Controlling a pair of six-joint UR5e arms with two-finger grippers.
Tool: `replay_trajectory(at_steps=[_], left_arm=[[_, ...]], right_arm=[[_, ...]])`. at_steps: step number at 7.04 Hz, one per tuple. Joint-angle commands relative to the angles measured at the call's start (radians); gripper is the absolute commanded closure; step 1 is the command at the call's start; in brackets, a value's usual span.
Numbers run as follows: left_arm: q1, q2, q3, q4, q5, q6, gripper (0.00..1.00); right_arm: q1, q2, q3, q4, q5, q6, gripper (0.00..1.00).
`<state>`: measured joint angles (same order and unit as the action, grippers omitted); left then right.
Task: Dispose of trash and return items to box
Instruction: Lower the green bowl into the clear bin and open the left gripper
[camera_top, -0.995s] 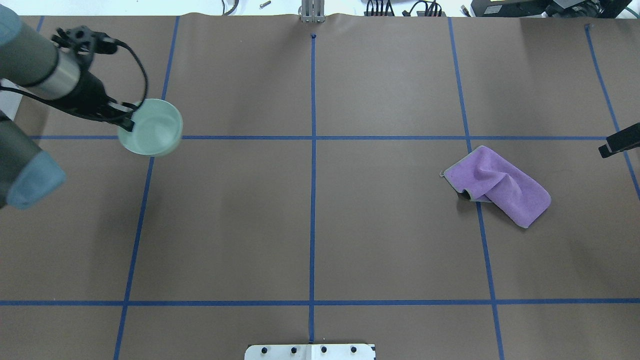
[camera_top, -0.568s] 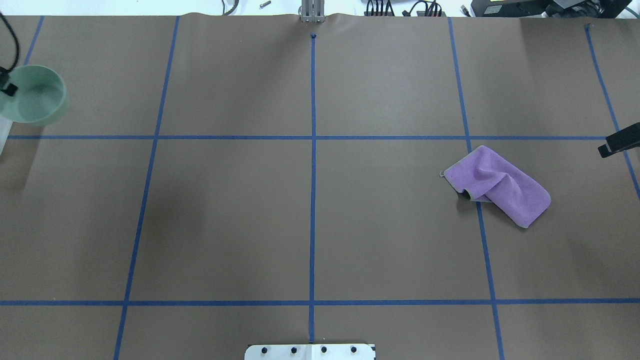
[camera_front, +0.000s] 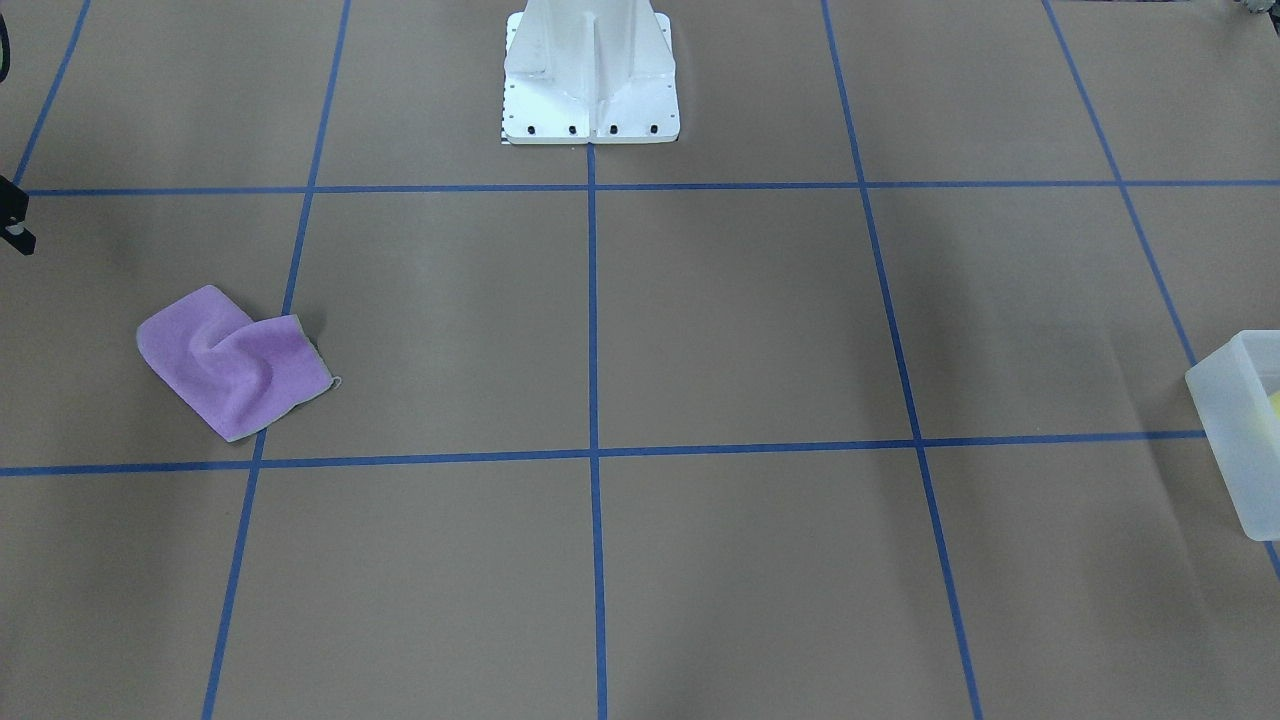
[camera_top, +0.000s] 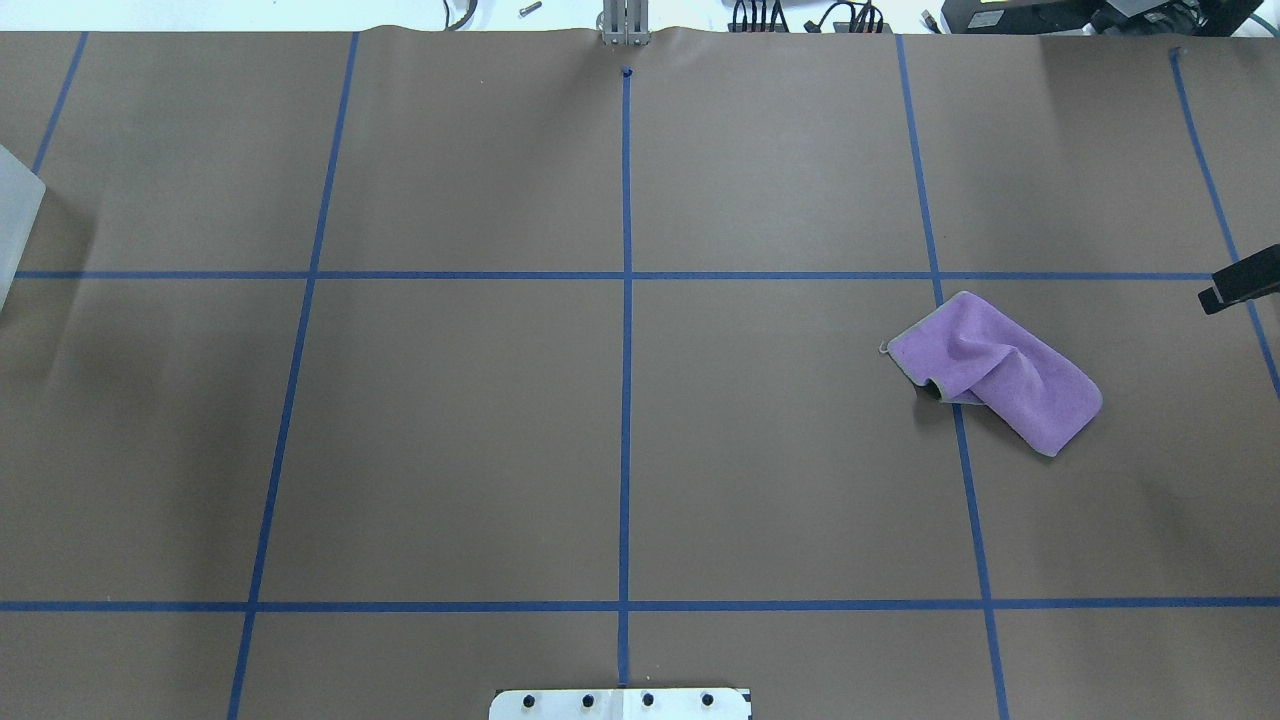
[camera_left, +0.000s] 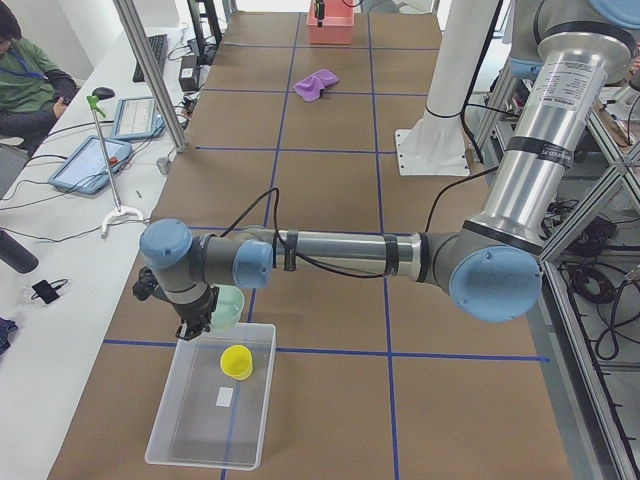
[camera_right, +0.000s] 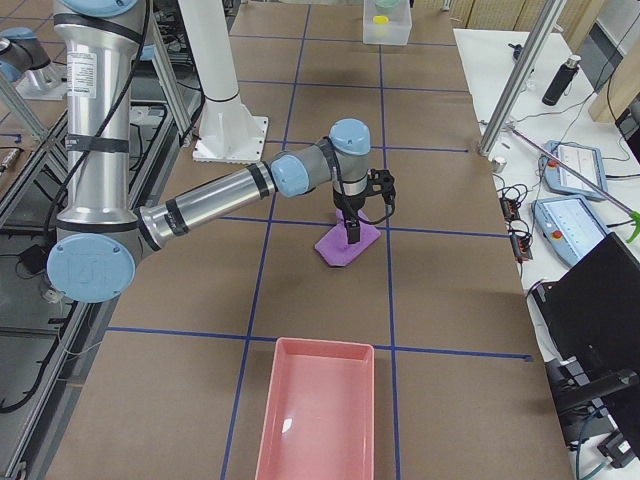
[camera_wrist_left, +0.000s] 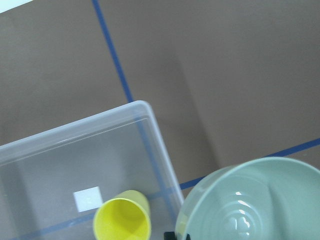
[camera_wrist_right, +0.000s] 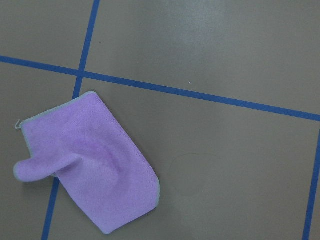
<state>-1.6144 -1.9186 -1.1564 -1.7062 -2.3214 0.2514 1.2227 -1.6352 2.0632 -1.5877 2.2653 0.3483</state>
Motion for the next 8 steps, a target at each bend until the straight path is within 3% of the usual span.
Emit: replay_trajectory(at_steps=[1,4,6,7,8], left_arm=[[-0.003,-0.023,0.272,-0.383,0.118,-0.239,1.0],[0.137,-0.026,0.313,-0.57,0.248,-0.54,1.0],[0.185,-0.026,0.314,-0.602,0.269,-0.6,1.0],[0.195,-0.025,0.319,-0.607,0.27,-0.598,0.91],[0.214,-0.017,0.319,-0.625,0.295,-0.598,0.63]], right_arm=[[0.0,0.0,0.0,0.0,-0.006,0.0,0.0],[0.0,0.002,0.0,0.0,-0.007,0.0,0.0],[-0.002,0.003,0.0,0.0,-0.009,0.0,0.0],[-0.003,0.005,0.0,0.0,-0.009,0.0,0.0],[-0.005,0.005,0.002,0.0,-0.009,0.0,0.0]])
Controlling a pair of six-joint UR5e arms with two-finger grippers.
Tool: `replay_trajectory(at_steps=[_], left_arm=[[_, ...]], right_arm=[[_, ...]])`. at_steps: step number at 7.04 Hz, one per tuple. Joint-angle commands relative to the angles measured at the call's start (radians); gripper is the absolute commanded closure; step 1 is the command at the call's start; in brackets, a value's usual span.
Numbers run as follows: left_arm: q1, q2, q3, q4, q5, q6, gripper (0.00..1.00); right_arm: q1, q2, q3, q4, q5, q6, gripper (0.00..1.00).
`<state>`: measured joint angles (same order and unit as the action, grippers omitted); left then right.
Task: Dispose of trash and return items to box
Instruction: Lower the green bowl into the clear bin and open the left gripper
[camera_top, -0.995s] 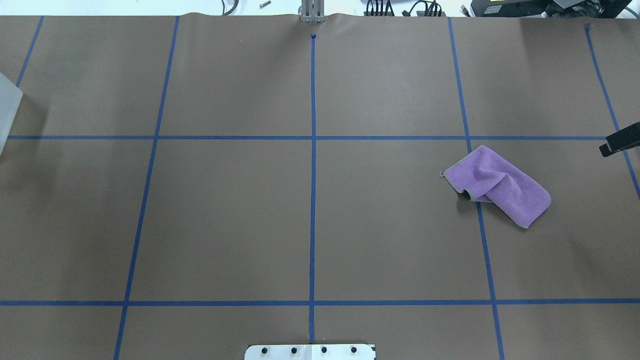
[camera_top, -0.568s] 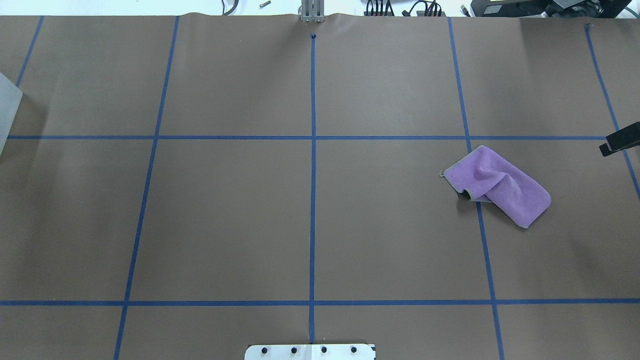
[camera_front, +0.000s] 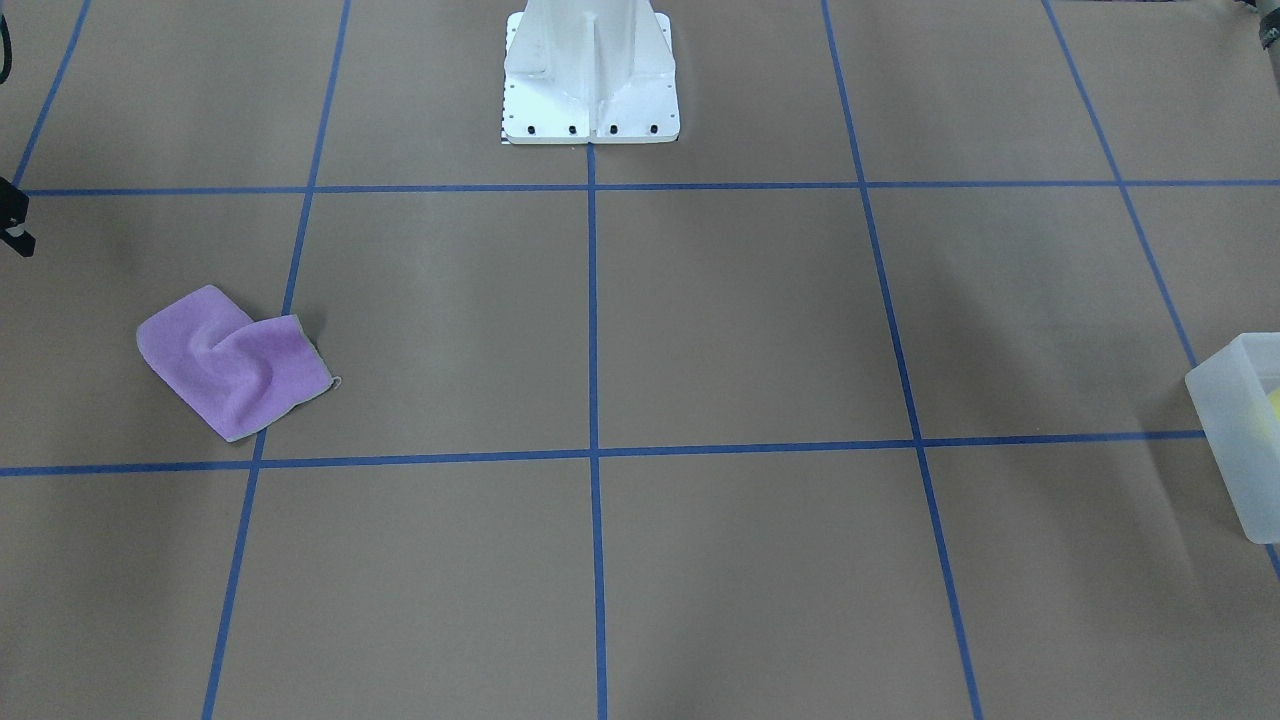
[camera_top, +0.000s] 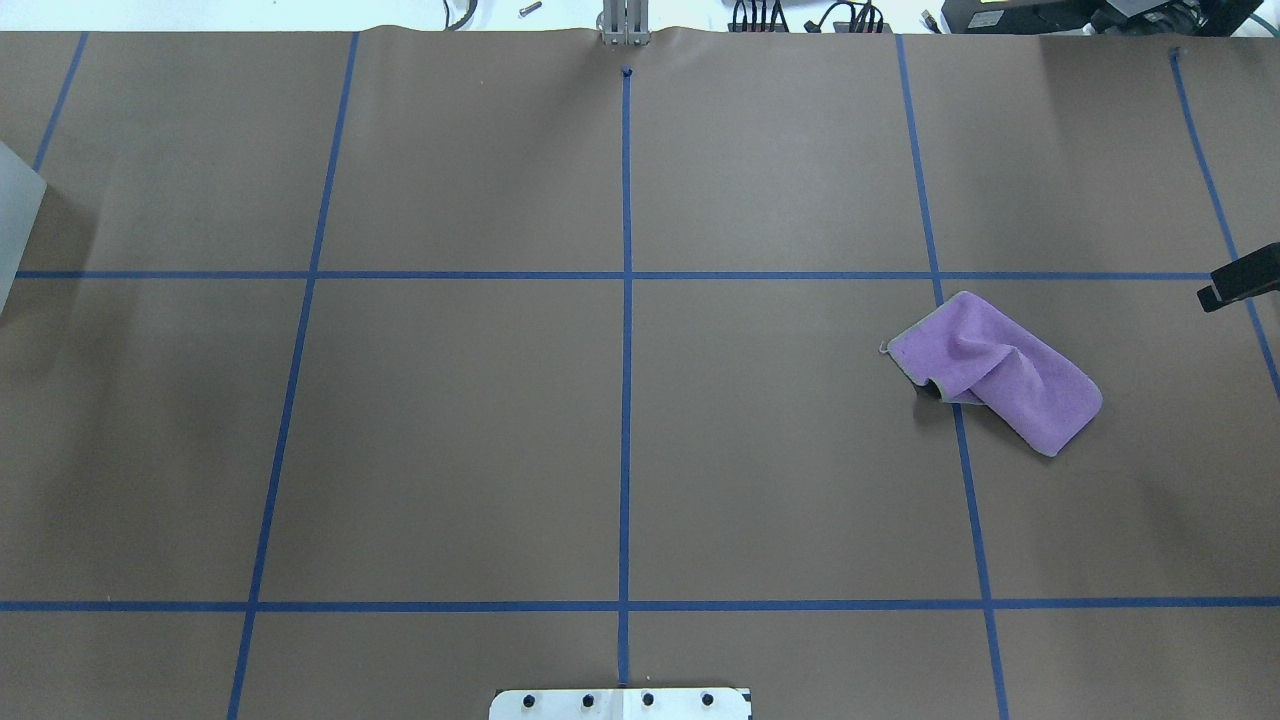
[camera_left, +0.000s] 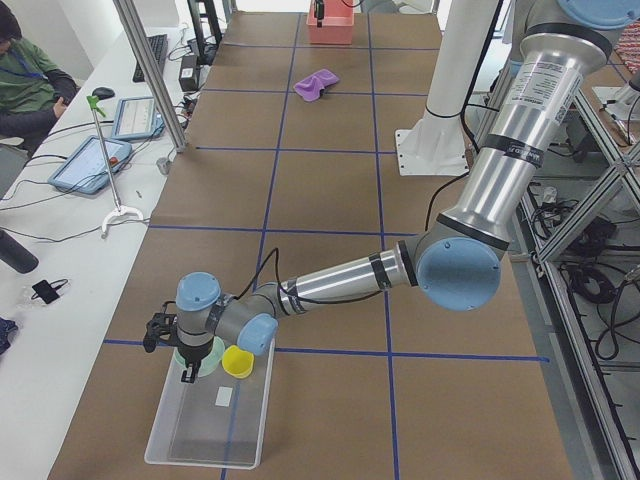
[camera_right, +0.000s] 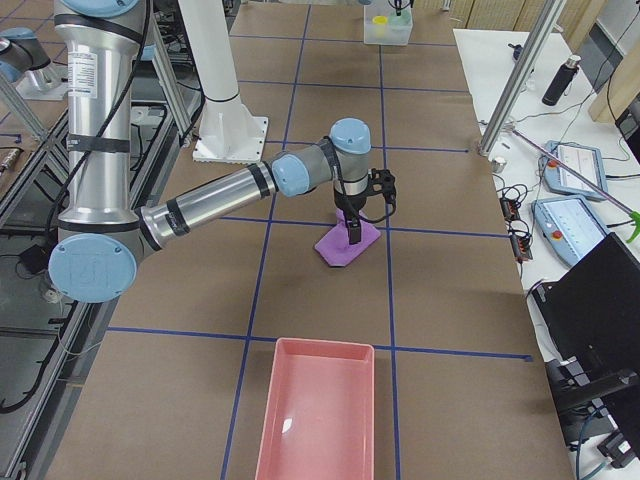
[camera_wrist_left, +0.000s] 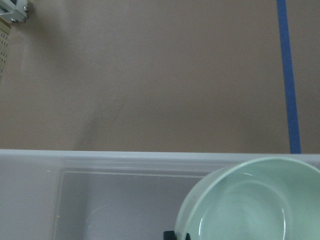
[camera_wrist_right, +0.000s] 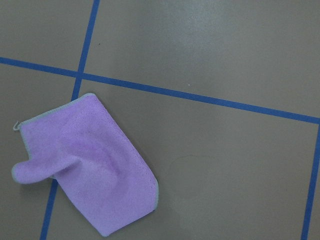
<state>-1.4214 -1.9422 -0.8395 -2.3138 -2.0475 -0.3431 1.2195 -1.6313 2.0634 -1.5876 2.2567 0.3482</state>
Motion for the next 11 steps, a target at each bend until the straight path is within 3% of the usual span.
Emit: replay_trajectory(at_steps=[1,2,3,4,5,7,9,10,11], left_arm=[[0.06,0.017,0.0,-0.047,0.055,-0.001,0.43],[0.062,0.019,-0.01,-0.045,0.059,0.018,0.1],[0.062,0.02,-0.016,-0.041,0.053,0.076,0.01],[0.044,0.019,-0.047,-0.012,0.04,0.12,0.01],[-0.008,0.019,-0.137,0.133,-0.03,0.188,0.01],[-0.095,0.034,-0.408,0.493,-0.142,0.317,0.01],[-0.114,0.142,-0.675,0.682,-0.288,0.309,0.01],[-0.117,0.193,-0.814,0.856,-0.29,0.32,0.01],[-0.123,0.254,-0.907,0.999,-0.289,0.458,0.01]], right_arm=[[-0.002,0.001,0.001,0.0,0.0,0.0,0.0],[-0.002,0.001,0.001,0.0,0.0,0.0,0.0],[-0.002,0.001,0.004,0.001,0.0,0.0,0.0],[-0.002,0.001,0.007,0.0,0.0,0.0,0.0],[-0.002,0.001,0.011,0.0,0.0,0.0,0.0],[-0.002,0.001,0.011,0.0,0.001,0.002,0.0],[-0.002,0.002,0.014,0.001,0.001,0.011,0.0],[-0.002,0.016,0.012,0.0,0.001,0.044,0.0],[-0.009,0.045,0.012,0.0,0.0,0.111,0.0]])
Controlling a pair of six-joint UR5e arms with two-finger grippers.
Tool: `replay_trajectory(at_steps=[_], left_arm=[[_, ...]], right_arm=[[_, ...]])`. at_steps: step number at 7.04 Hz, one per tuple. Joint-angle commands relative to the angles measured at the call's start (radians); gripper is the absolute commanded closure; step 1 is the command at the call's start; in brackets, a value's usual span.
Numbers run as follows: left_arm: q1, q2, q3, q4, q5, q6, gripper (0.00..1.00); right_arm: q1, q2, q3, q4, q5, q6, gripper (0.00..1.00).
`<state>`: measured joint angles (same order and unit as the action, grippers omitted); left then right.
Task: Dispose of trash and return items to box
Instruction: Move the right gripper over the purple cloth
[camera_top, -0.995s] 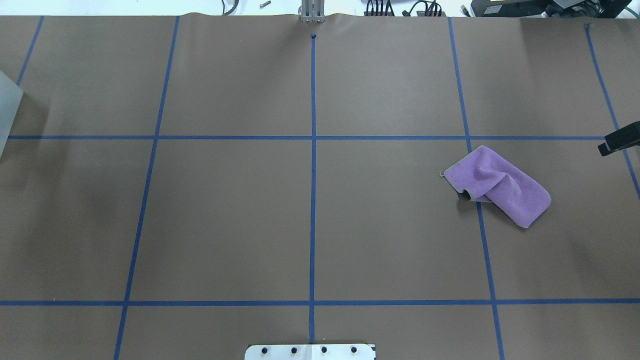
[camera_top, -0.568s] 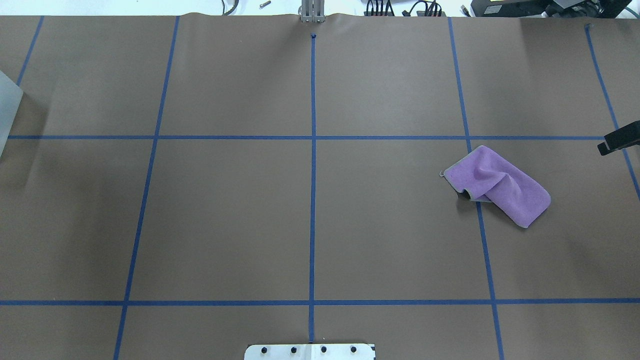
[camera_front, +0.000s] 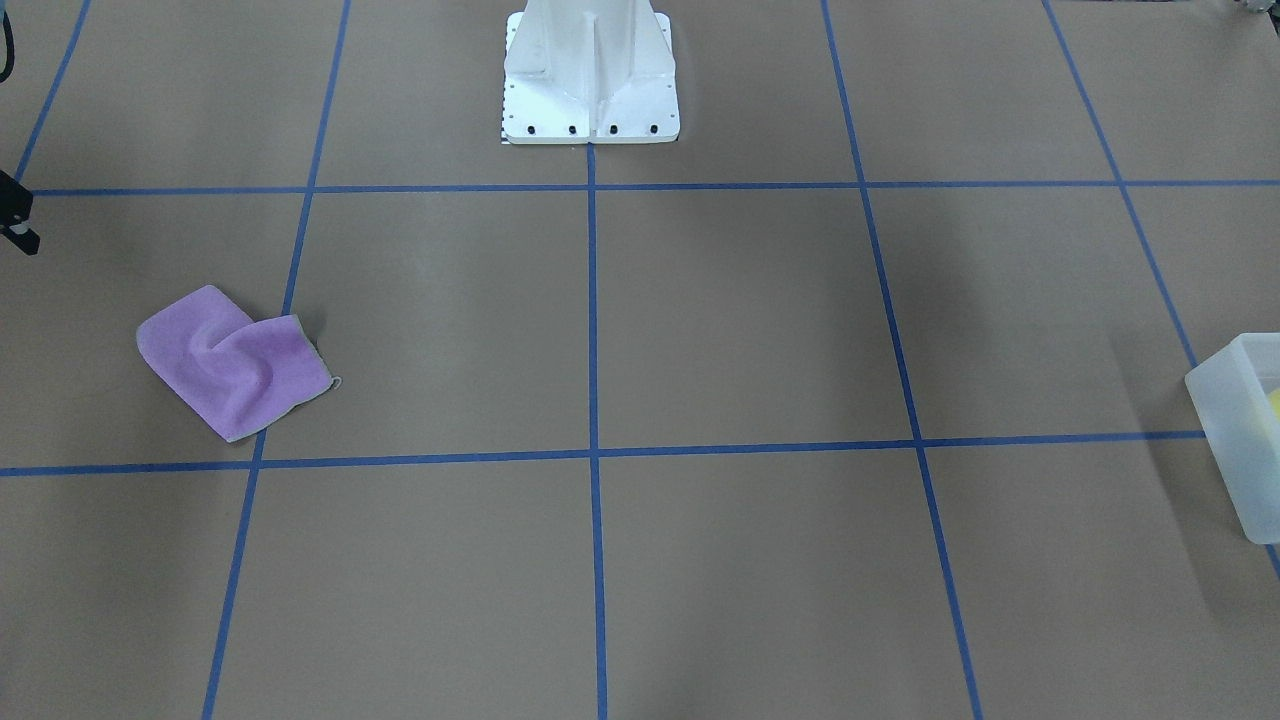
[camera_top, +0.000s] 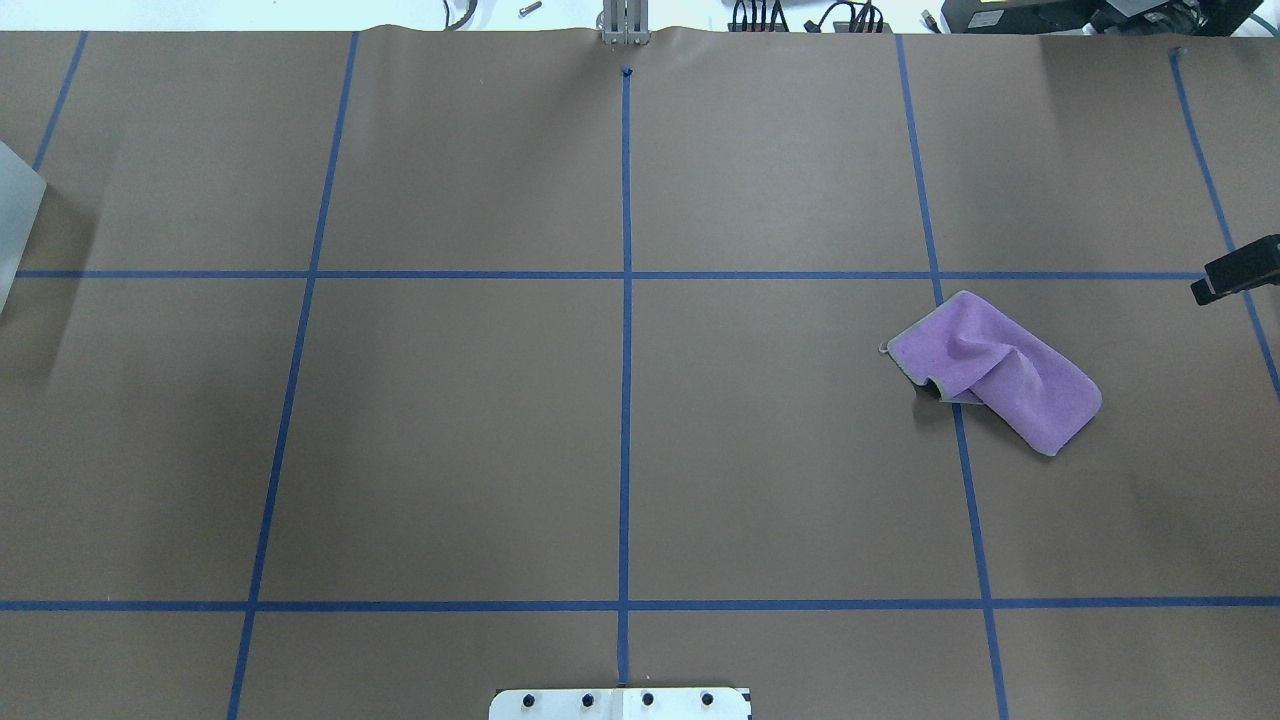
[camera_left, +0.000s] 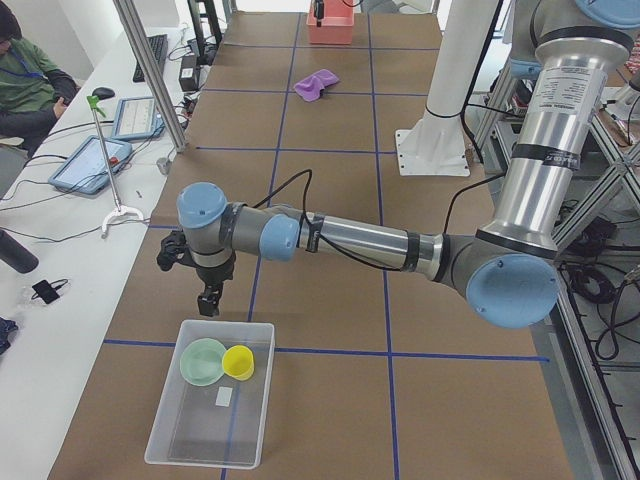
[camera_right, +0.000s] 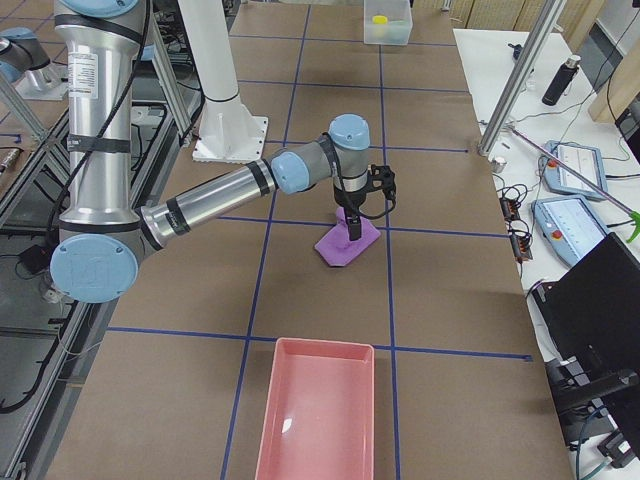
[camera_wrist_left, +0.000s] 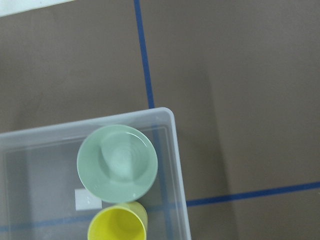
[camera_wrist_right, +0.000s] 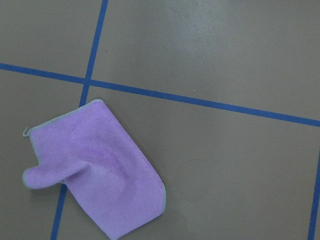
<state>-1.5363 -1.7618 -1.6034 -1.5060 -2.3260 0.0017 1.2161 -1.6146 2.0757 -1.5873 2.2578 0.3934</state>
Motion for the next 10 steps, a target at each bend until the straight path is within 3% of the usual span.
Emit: replay_trajectory(at_steps=[1,2,3,5,6,7,9,10], left_arm=[[-0.104,0.085,-0.142,0.276,-0.004,0.361,0.01],[-0.189,0.116,-0.153,0.283,-0.012,0.48,0.01],[-0.194,0.122,-0.158,0.277,-0.001,0.462,0.01],[-0.194,0.122,-0.161,0.271,-0.003,0.428,0.01],[-0.194,0.127,-0.161,0.27,-0.003,0.428,0.01],[-0.194,0.128,-0.162,0.268,-0.003,0.428,0.01],[-0.194,0.128,-0.164,0.254,-0.003,0.428,0.01],[-0.193,0.128,-0.162,0.236,-0.003,0.428,0.01]], right_arm=[[-0.021,0.068,0.0,0.0,-0.013,0.132,0.0],[-0.074,0.102,0.0,0.0,-0.062,0.235,0.0],[-0.161,0.142,-0.008,0.0,-0.164,0.342,0.0],[-0.295,0.2,-0.046,0.025,-0.272,0.497,0.0],[-0.325,0.2,-0.137,0.173,-0.3,0.549,0.05],[-0.331,0.2,-0.239,0.335,-0.297,0.597,0.13],[-0.332,0.185,-0.267,0.395,-0.282,0.724,0.27],[-0.331,0.159,-0.266,0.4,-0.252,0.736,0.27]])
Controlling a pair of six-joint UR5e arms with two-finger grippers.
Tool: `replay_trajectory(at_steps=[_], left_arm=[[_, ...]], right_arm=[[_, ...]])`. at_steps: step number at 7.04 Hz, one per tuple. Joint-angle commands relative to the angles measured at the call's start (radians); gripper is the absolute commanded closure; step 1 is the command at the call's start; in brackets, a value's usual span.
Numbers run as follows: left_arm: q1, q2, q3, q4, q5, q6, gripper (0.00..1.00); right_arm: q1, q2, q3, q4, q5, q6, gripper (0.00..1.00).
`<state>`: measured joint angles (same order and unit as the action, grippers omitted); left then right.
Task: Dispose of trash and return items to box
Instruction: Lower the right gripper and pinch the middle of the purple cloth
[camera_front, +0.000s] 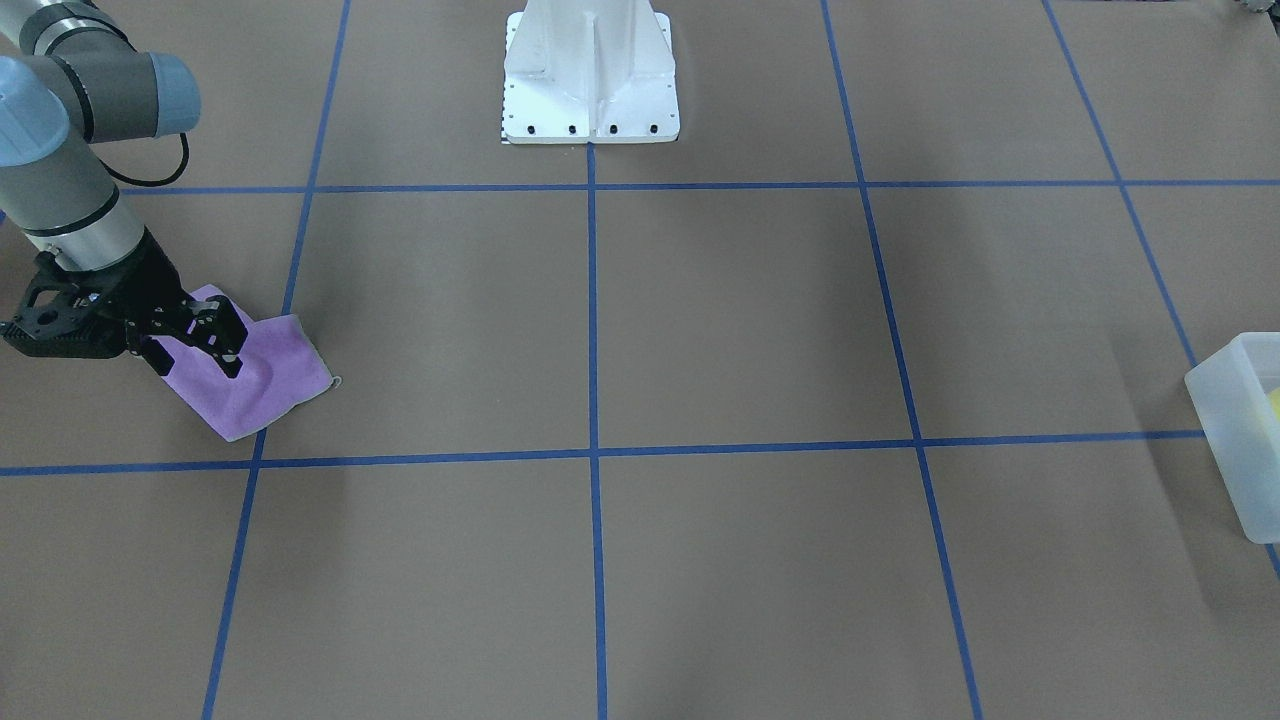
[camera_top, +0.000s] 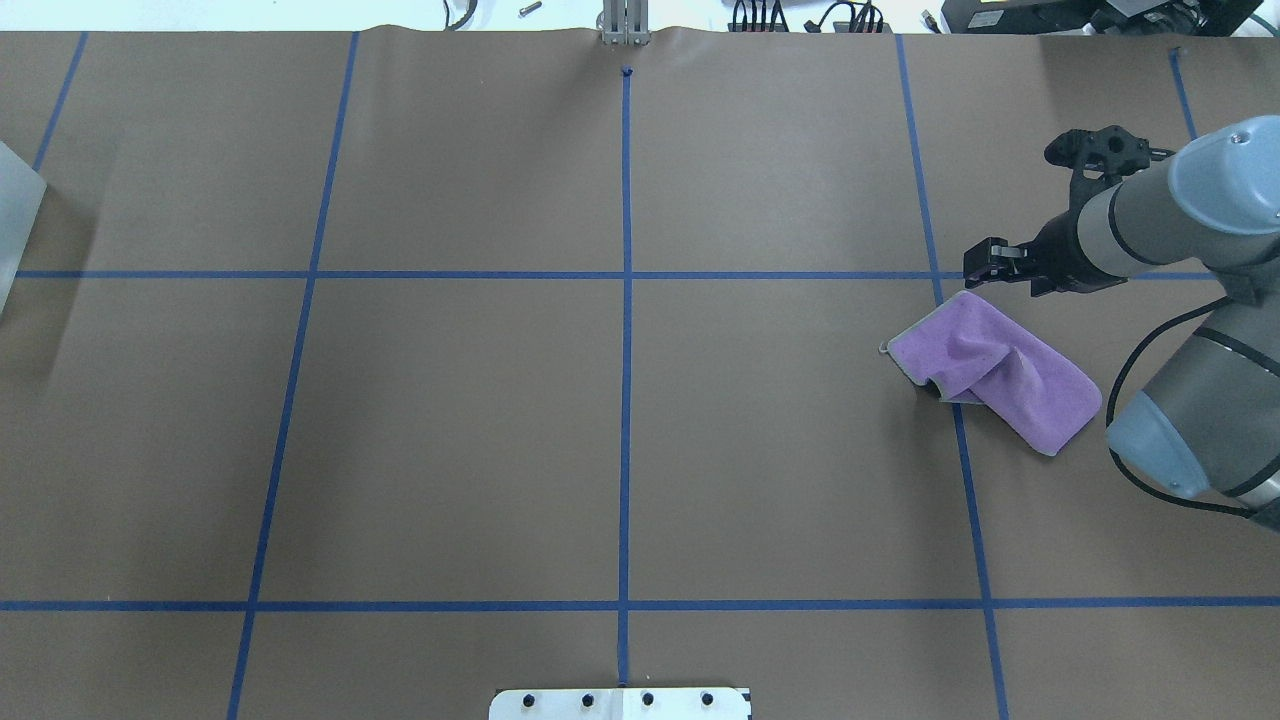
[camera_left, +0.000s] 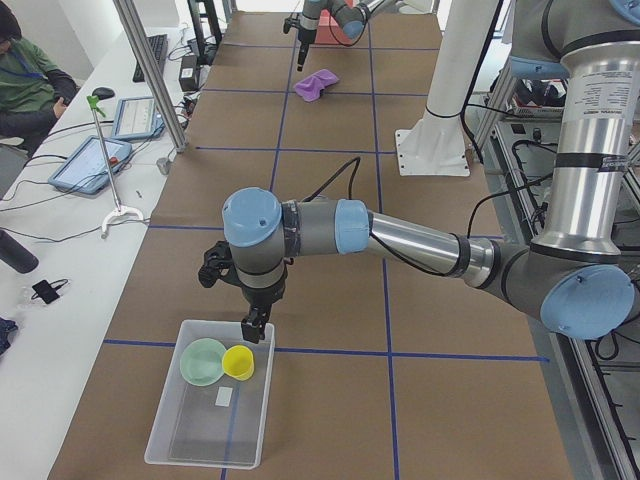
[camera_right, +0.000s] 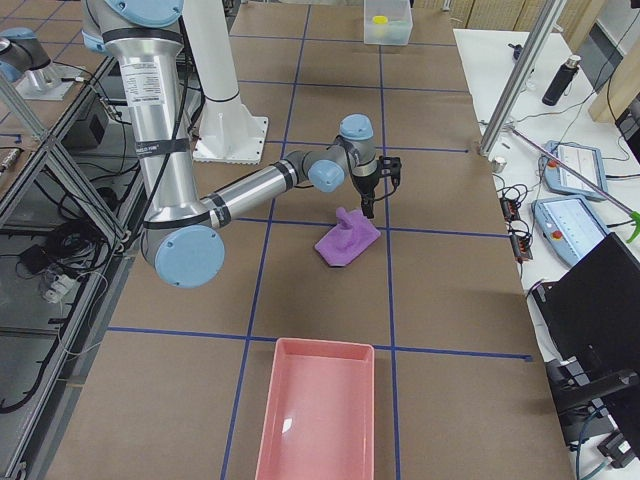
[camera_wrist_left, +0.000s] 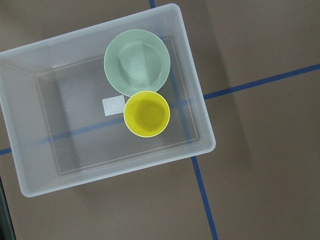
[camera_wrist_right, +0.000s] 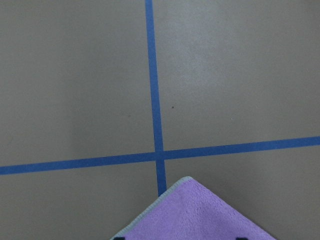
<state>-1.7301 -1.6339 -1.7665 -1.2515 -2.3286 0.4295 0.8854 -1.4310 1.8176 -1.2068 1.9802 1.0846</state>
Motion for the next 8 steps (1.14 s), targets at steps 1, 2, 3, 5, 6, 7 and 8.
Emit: replay_trajectory(at_steps=[1,2,3,5,6,7,8], left_arm=[[0.0,0.0,-0.002,-0.025,0.0,0.0,0.01],[0.0,0.0,-0.004,-0.026,0.0,0.0,0.01],[0.0,0.0,-0.004,-0.032,0.0,0.0,0.01],[0.001,0.0,-0.002,-0.051,0.0,0.0,0.01],[0.001,0.0,-0.002,-0.051,0.0,0.0,0.01],[0.001,0.0,-0.002,-0.052,0.0,0.0,0.01],[0.001,0.0,-0.002,-0.051,-0.002,0.0,0.01]], right_arm=[[-0.003,-0.044,-0.008,0.019,0.026,0.046,0.27],[-0.028,-0.051,-0.03,0.022,0.022,0.037,0.27],[-0.055,-0.052,-0.038,0.023,0.003,0.047,0.28],[-0.089,-0.051,-0.041,0.023,-0.03,0.038,0.38],[-0.089,-0.055,-0.037,0.023,-0.034,0.047,0.49],[-0.089,-0.063,-0.038,0.023,-0.035,0.049,0.72],[-0.088,-0.074,-0.038,0.023,-0.035,0.054,0.93]])
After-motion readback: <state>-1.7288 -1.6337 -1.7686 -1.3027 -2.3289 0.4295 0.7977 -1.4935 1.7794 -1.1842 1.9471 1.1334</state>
